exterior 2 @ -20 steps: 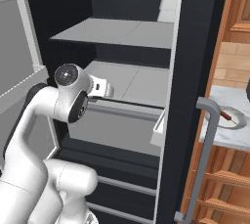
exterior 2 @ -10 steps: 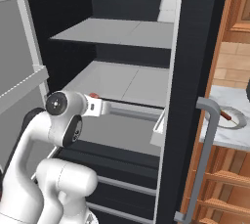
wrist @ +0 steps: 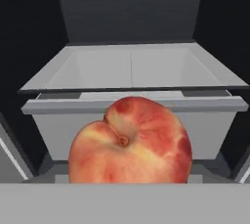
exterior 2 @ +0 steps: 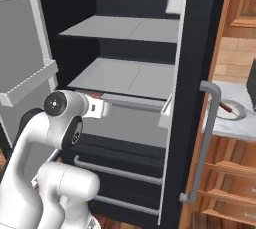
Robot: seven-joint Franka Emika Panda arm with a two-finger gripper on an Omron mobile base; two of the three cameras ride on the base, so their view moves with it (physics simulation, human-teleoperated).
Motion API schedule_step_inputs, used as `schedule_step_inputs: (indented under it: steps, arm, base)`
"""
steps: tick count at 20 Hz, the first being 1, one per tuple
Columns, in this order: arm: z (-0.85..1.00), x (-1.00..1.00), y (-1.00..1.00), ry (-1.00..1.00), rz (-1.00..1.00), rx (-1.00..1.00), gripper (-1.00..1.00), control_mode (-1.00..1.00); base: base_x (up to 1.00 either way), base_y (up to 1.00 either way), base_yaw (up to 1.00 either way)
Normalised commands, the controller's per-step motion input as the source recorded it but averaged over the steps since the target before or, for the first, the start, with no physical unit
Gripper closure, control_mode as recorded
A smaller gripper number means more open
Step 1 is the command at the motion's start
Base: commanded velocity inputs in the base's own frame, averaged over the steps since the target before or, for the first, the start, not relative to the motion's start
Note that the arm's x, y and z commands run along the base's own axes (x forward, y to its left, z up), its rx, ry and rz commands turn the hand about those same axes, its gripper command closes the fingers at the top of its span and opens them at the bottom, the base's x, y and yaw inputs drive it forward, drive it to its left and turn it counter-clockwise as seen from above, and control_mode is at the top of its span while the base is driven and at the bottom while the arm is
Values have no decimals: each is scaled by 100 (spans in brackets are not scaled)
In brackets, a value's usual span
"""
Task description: Place the cold items (peach and lemon wedge) from the fridge in one tupperware on the dining counter. Place the warm items (kebab skewer and hot dog) in the stove area in another tupperware.
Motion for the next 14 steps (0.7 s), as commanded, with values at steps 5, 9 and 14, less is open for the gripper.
schedule_step_inputs:
  steps: [5, 9, 14]
  arm:
    - [0, 0, 0, 0, 0, 0, 100, 100]
    - [0, 0, 0, 0, 0, 0, 100, 100]
    - [0, 0, 0, 0, 0, 0, 100, 100]
  base:
    - [-100, -15, -25]
    - [-100, -21, -33]
    - [-100, -17, -35]
